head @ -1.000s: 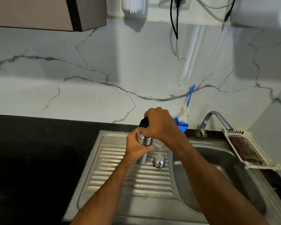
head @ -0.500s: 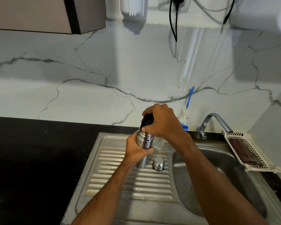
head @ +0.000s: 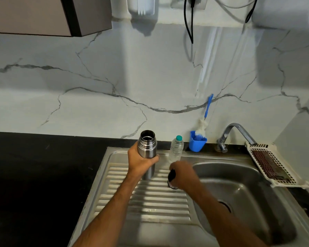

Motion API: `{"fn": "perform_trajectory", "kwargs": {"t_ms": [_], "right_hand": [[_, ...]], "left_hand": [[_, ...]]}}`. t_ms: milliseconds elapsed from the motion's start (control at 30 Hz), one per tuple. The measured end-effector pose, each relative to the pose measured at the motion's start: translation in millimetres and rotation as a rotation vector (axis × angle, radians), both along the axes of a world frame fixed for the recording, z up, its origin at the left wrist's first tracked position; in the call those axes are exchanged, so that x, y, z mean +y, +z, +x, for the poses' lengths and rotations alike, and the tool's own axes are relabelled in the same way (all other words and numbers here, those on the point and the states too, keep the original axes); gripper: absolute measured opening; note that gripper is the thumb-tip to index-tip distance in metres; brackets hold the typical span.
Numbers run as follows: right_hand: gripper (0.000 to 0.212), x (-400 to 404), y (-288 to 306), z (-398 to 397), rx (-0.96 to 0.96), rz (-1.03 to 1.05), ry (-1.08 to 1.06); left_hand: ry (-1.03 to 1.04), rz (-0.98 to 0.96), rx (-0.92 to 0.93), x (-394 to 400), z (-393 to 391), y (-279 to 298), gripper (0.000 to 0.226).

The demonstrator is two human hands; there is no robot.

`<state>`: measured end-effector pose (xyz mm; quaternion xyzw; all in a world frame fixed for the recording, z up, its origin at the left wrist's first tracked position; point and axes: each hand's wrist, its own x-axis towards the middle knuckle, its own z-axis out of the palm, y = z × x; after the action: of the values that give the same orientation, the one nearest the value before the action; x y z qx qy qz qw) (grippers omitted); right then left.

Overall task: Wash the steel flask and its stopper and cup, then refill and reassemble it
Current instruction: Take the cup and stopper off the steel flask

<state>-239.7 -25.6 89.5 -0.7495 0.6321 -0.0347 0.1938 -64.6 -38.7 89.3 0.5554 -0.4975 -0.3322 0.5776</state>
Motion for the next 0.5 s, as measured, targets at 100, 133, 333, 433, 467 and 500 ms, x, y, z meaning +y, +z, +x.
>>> {"fn": "perform_trajectory", "kwargs": {"t_ms": [100, 133, 333, 433, 467, 500], "right_hand": [[0.029, 9.8, -39.3, 2.0, 0.045, 0.046, 0.004], [0.029, 12.2, -47.9, 2.2, 0.055, 0.052, 0.001], [0.036, 17.2, -77.8, -0.2, 0.067, 0.066, 0.020], [0.042, 17.4, -85.7, -0.6, 0.090, 0.096, 0.033], [0.042, 17.5, -88.7, -1.3, 0.080, 0.101, 0.030], [0.041, 18.0, -91.4, -1.4, 0.072, 0.103, 0.026]], "left_hand": [[0.006, -0.005, -0.002, -3.8, 1.5, -2.8, 0.056], [0.007, -0.005, -0.005, -4.6, 1.7, -3.8, 0.057], [0.000, 0.005, -0.013, -7.1, 2.2, -7.5, 0.062], [-0.003, 0.010, -0.016, -7.1, 2.6, -6.0, 0.063], [-0.005, 0.011, -0.016, -7.2, 2.6, -5.2, 0.064], [-0.007, 0.011, -0.014, -7.4, 2.7, -4.4, 0.064]]}}
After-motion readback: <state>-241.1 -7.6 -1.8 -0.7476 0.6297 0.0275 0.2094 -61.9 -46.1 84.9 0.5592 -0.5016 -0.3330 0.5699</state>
